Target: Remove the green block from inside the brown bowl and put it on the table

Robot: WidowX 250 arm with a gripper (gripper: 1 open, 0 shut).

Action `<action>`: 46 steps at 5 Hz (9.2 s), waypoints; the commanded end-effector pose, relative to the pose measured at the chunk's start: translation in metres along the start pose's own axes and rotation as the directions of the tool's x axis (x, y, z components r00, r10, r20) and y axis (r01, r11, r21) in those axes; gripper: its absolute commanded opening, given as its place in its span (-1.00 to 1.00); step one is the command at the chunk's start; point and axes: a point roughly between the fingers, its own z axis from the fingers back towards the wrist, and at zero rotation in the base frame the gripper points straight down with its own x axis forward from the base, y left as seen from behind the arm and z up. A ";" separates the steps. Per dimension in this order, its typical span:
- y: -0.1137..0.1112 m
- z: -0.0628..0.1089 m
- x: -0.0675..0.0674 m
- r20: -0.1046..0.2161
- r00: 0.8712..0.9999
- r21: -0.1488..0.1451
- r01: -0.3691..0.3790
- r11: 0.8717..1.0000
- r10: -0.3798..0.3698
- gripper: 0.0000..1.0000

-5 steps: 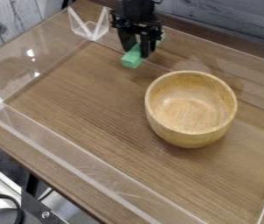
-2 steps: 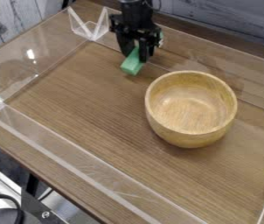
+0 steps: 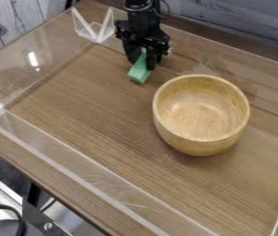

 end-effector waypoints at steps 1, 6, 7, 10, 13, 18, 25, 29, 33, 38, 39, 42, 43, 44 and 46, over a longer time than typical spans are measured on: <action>0.000 0.027 0.007 0.058 0.998 0.033 -0.015 0.999 0.014 -1.00; 0.026 0.058 -0.039 0.093 0.982 -0.049 -0.163 0.985 0.167 -1.00; 0.036 0.043 -0.050 0.053 0.975 -0.022 -0.214 0.977 0.215 -1.00; 0.060 0.014 -0.058 -0.033 0.946 0.032 -0.321 0.946 0.322 -1.00; 0.066 0.010 -0.064 -0.071 0.953 0.022 -0.292 0.956 0.293 1.00; 0.064 0.036 -0.057 -0.033 0.963 0.020 -0.267 0.963 0.268 1.00; 0.020 0.080 -0.036 0.008 0.998 0.121 0.062 0.991 -0.064 1.00; 0.024 0.057 -0.020 -0.049 0.993 -0.046 0.107 0.993 -0.109 1.00; 0.048 0.037 0.018 -0.050 0.997 -0.141 0.052 0.989 -0.060 -1.00; 0.050 0.006 0.016 -0.108 0.993 -0.082 -0.057 0.995 0.047 1.00; 0.046 0.015 0.015 -0.099 0.993 -0.051 -0.069 0.996 0.063 1.00; 0.039 0.055 0.006 -0.084 0.989 -0.022 -0.122 0.992 0.119 1.00; 0.030 0.066 0.002 -0.070 0.995 -0.085 -0.071 0.994 0.065 1.00; 0.019 0.082 0.006 -0.039 0.996 -0.048 -0.084 0.995 0.082 1.00; 0.011 0.063 0.007 -0.055 0.996 -0.037 -0.066 0.997 0.064 1.00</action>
